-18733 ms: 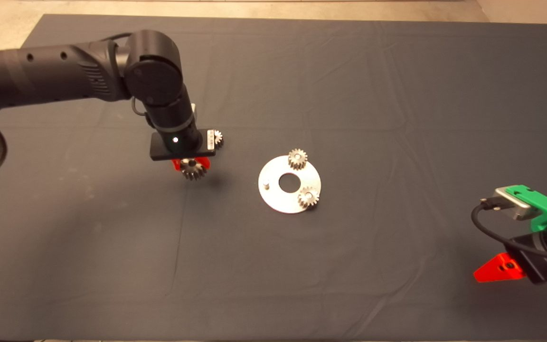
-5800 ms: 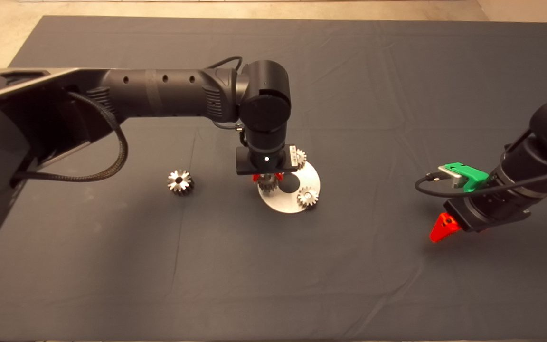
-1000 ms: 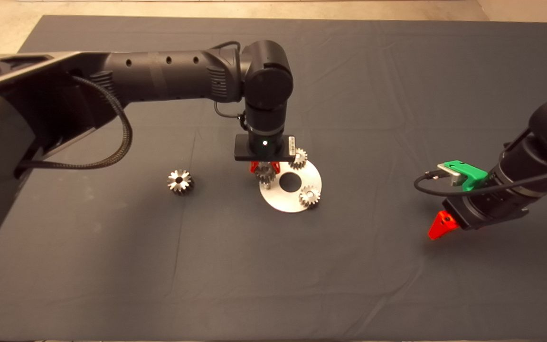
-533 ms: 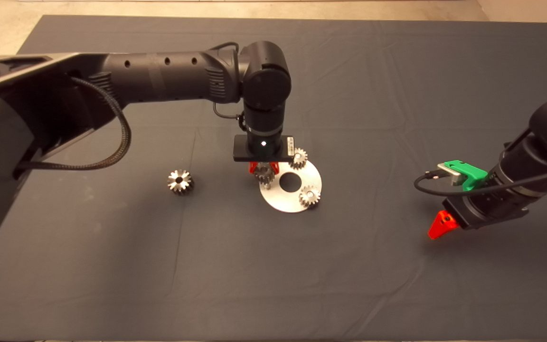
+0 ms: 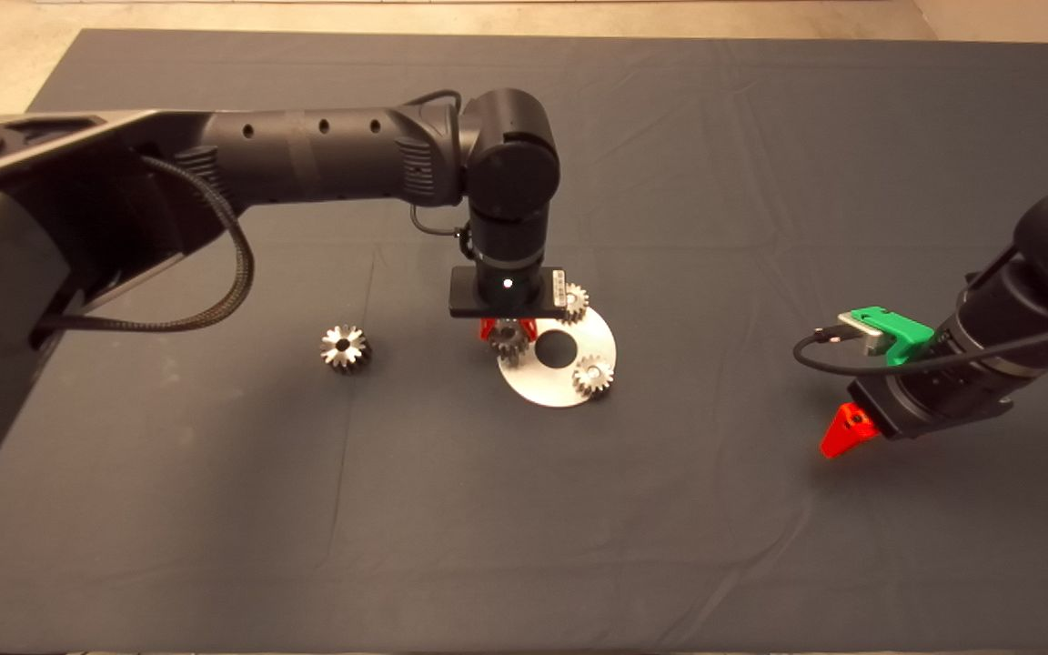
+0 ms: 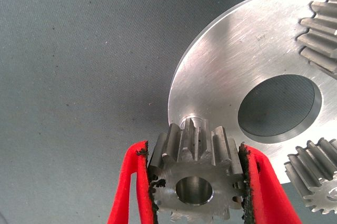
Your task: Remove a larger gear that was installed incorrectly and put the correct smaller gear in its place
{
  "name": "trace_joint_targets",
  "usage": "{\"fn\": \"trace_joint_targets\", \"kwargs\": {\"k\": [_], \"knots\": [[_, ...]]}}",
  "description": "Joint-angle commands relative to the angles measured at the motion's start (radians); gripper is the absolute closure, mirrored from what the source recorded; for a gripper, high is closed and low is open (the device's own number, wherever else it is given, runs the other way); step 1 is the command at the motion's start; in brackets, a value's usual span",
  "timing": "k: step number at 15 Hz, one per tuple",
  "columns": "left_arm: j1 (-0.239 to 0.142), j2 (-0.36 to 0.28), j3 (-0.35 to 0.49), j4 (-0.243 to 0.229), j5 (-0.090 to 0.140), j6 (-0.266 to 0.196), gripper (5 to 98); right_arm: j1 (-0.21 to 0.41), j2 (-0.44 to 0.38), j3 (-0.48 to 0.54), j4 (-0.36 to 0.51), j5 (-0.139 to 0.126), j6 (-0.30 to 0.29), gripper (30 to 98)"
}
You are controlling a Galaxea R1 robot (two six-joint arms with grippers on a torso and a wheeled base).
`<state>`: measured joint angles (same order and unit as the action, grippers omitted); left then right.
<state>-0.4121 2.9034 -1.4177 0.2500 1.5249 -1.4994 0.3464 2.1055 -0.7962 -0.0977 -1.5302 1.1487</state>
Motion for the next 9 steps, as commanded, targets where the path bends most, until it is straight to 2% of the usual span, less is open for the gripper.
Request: {"fn": "trace_joint_targets", "kwargs": {"k": [1,6,9], "knots": [[-0.008,0.002,0.019,-0.014,0.133,-0.019,80.2,0.020,-0.006,-0.001,-0.030,-0.128,-0.004,40.8],[0.006,0.020,0.022,-0.014,0.133,-0.047,80.2,0.020,-0.006,-0.001,-0.028,-0.128,-0.004,40.8],[0.026,0.027,-0.003,-0.014,0.133,-0.045,80.2,0.020,-0.006,0.000,-0.028,-0.128,-0.004,40.8]]}}
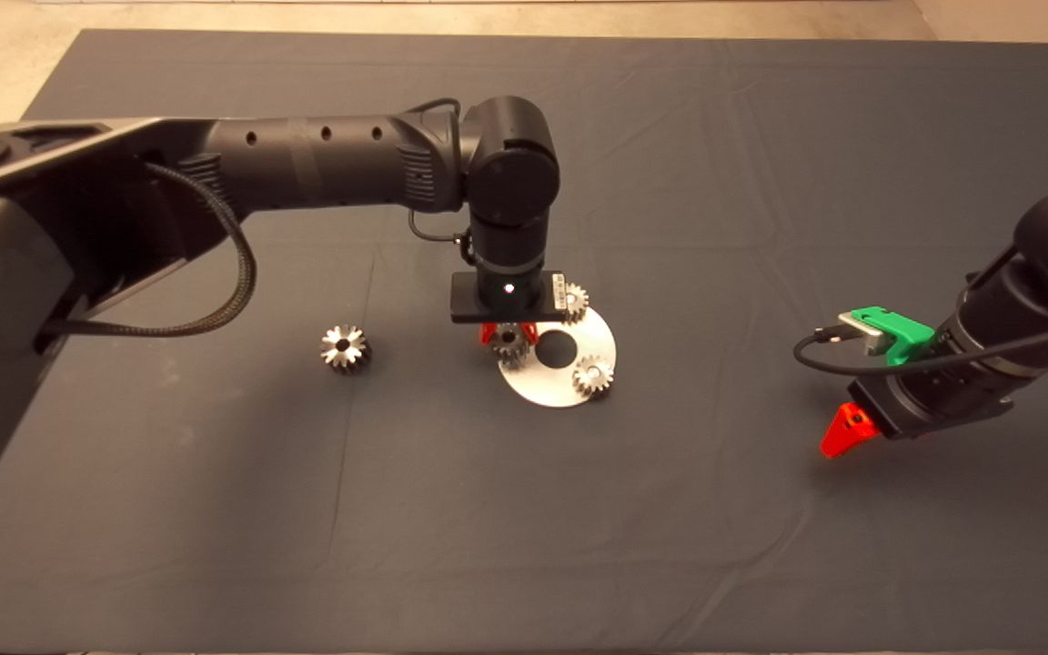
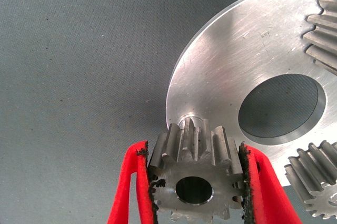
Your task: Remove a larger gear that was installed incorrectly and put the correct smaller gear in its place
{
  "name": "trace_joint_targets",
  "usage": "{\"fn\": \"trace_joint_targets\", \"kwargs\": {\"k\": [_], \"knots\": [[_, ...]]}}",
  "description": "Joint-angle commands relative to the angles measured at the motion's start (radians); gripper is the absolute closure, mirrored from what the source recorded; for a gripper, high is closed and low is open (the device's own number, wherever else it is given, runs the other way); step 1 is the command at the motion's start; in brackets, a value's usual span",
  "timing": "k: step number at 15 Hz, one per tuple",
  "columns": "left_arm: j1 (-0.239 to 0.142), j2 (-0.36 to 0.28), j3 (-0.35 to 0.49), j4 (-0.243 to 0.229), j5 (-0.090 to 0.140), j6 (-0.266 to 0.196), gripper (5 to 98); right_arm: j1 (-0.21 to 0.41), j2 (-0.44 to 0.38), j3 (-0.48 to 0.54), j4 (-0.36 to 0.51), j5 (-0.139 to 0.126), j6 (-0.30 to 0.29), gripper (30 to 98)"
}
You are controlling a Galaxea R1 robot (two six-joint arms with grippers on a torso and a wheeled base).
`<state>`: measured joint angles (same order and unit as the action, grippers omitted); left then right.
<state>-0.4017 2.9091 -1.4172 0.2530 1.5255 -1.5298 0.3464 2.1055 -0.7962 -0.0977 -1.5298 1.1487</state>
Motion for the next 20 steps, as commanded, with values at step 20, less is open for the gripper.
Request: {"fn": "trace_joint_targets", "kwargs": {"k": [20], "knots": [[0.087,0.005,-0.004,0.040,0.133,0.003,76.3,0.019,0.008,-0.015,-0.031,-0.128,-0.006,40.8]]}}
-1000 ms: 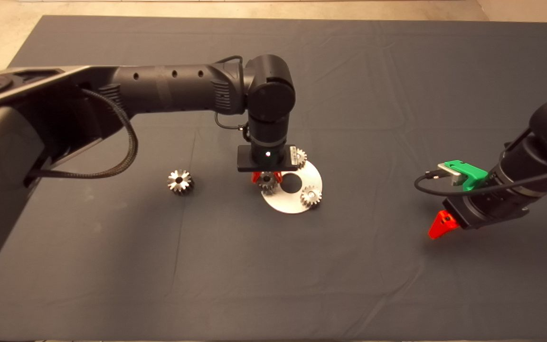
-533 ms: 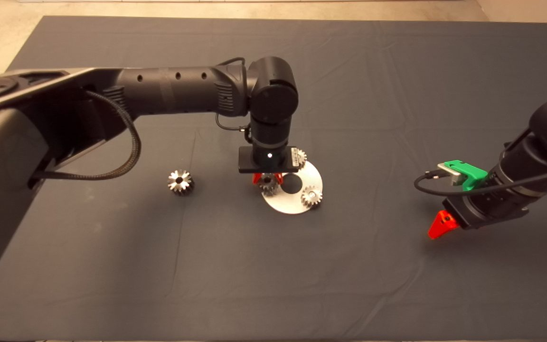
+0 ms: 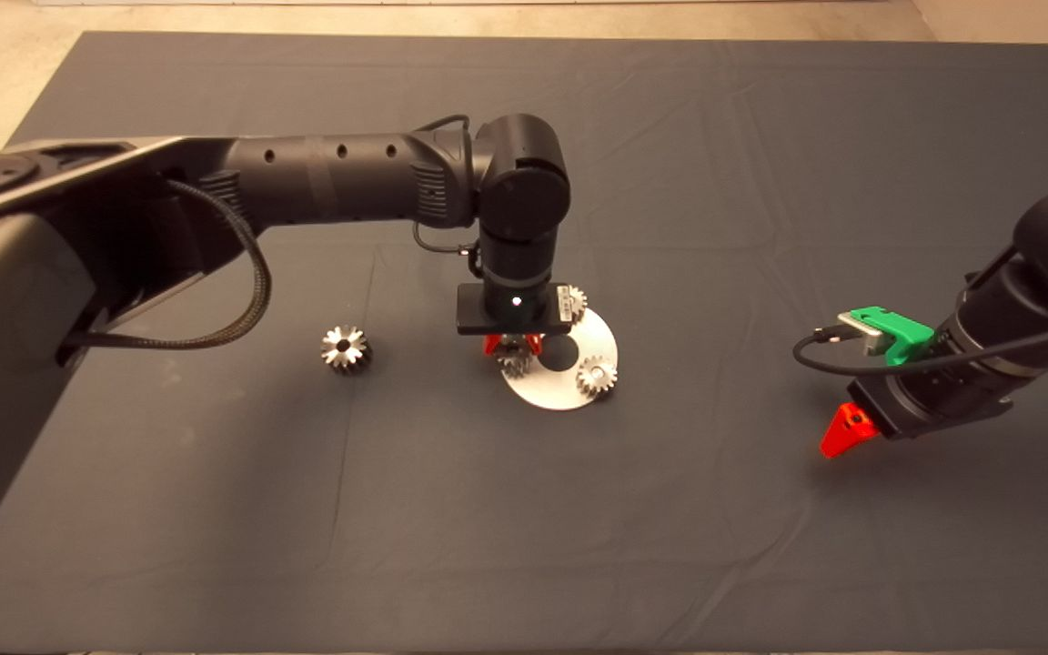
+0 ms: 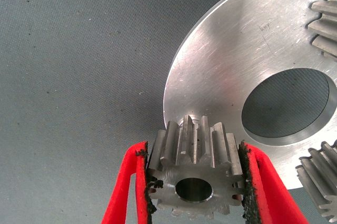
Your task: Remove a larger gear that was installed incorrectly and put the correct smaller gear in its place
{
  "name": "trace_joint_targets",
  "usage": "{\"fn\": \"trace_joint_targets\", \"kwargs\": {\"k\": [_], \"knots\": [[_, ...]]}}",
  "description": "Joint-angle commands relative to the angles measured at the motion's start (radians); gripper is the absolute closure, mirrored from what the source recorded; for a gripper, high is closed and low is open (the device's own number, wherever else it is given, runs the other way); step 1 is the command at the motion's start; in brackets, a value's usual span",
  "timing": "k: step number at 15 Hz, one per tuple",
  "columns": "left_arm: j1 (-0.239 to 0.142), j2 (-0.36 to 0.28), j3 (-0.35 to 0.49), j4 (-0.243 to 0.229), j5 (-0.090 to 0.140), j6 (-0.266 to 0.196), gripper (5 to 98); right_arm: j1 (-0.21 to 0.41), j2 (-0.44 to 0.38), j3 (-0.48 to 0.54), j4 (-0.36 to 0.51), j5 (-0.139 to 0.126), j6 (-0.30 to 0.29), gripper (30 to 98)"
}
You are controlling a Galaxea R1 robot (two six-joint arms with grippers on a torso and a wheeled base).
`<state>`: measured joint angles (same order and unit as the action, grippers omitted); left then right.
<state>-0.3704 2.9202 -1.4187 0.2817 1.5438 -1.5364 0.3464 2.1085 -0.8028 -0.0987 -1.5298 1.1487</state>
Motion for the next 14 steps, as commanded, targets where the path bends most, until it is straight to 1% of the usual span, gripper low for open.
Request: {"fn": "trace_joint_targets", "kwargs": {"k": [1,3,4,5,6,8,9,12,14], "knots": [[0.056,-0.009,-0.004,0.011,0.114,0.010,75.8,0.017,0.006,-0.008,-0.030,-0.128,-0.006,40.8],[0.054,-0.008,-0.006,0.011,0.114,0.022,75.2,0.017,0.009,-0.008,-0.030,-0.128,-0.006,40.8],[0.054,-0.006,-0.008,0.011,0.114,0.022,72.6,0.017,0.009,-0.008,-0.030,-0.128,-0.006,40.8],[0.054,-0.002,-0.008,0.010,0.114,0.027,72.2,0.017,0.009,-0.008,-0.030,-0.128,-0.006,40.8],[0.053,-0.003,-0.008,0.008,0.114,0.028,68.5,0.017,0.009,-0.008,-0.030,-0.128,-0.006,40.8],[0.051,0.000,-0.012,0.005,0.114,0.033,67.7,0.017,0.009,-0.008,-0.030,-0.128,-0.006,40.8],[0.051,-0.002,-0.014,0.005,0.114,0.039,65.1,0.017,0.010,-0.008,-0.032,-0.128,-0.006,40.8],[0.050,0.001,-0.032,0.002,0.114,0.062,65.0,0.016,0.014,-0.010,-0.032,-0.128,-0.006,40.8],[0.048,0.001,-0.034,0.002,0.114,0.065,65.0,0.016,0.014,-0.010,-0.032,-0.128,-0.005,40.8]]}}
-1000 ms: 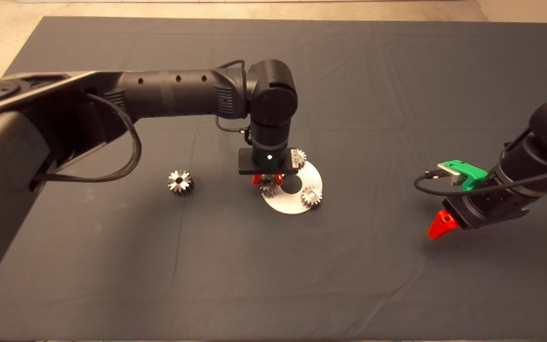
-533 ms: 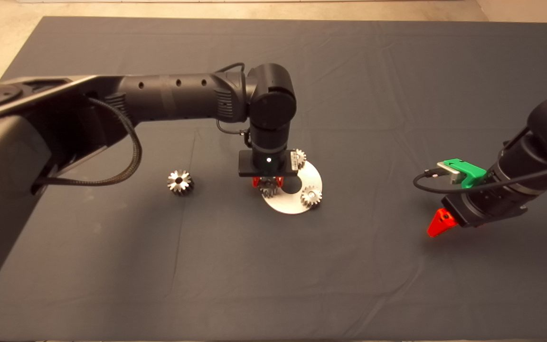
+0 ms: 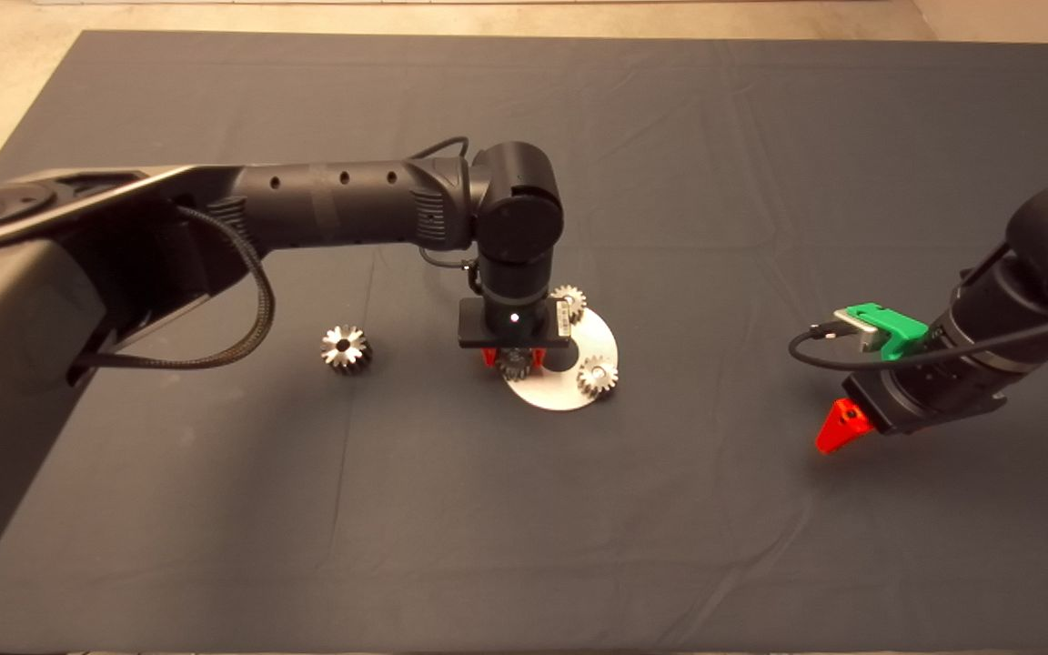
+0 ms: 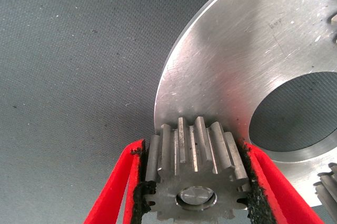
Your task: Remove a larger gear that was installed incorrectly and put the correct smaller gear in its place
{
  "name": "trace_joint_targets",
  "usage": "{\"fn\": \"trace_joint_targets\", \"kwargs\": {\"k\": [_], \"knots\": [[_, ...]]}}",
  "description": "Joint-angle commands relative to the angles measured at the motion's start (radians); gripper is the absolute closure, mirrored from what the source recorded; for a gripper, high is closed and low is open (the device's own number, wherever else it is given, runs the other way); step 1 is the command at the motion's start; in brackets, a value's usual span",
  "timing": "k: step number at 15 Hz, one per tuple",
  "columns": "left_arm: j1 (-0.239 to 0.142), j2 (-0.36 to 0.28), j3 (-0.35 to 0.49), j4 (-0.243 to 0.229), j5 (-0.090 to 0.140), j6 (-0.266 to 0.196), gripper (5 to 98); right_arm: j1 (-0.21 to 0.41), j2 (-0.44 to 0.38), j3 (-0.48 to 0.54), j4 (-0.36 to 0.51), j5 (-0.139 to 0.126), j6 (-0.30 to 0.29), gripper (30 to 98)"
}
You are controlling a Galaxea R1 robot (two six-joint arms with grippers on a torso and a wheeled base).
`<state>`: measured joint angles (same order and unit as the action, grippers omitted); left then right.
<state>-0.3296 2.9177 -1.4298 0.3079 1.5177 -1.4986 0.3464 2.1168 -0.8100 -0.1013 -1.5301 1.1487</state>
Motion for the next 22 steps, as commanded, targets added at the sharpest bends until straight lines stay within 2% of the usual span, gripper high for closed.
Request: {"fn": "trace_joint_targets", "kwargs": {"k": [1,3,6,7,8,10,11,12,14,16,19,21,22], "knots": [[0.001,0.004,-0.023,-0.024,0.140,0.029,65.0,0.016,0.004,-0.003,-0.029,-0.128,-0.004,40.8],[0.001,-0.003,-0.023,-0.024,0.140,0.029,60.8,0.016,0.004,-0.003,-0.029,-0.128,-0.006,40.8],[-0.008,0.004,-0.021,-0.026,0.140,0.055,55.7,0.016,0.006,-0.003,-0.029,-0.128,-0.004,40.8],[-0.027,0.004,-0.015,-0.027,0.140,0.057,55.3,0.016,0.006,-0.003,-0.029,-0.128,-0.004,40.8],[-0.065,0.004,-0.007,-0.041,0.140,0.057,55.2,0.016,0.006,-0.001,-0.029,-0.128,-0.004,40.8],[-0.125,0.005,0.002,-0.090,0.140,0.057,55.2,0.019,0.004,0.000,-0.029,-0.128,-0.004,40.8],[-0.155,0.005,0.010,-0.098,0.140,0.057,52.6,0.020,0.001,0.000,-0.028,-0.128,-0.004,40.8],[-0.178,0.005,0.013,-0.113,0.140,0.057,49.0,0.022,0.001,0.000,-0.028,-0.128,-0.004,40.8],[-0.219,0.005,0.014,-0.134,0.140,0.057,47.6,0.025,0.001,0.000,-0.028,-0.128,-0.004,40.8],[-0.247,0.005,0.013,-0.151,0.140,0.057,44.4,0.025,0.004,-0.001,-0.028,-0.128,-0.004,40.8],[-0.257,0.002,0.018,-0.153,0.140,0.057,44.4,0.036,0.009,0.003,-0.028,-0.128,0.000,40.8],[-0.279,-0.036,0.048,-0.153,0.140,0.089,44.4,0.080,0.018,0.020,-0.025,-0.128,0.002,40.8],[-0.283,-0.075,0.092,-0.152,0.140,0.090,44.4,0.114,0.014,0.058,-0.025,-0.128,0.007,40.8]]}}
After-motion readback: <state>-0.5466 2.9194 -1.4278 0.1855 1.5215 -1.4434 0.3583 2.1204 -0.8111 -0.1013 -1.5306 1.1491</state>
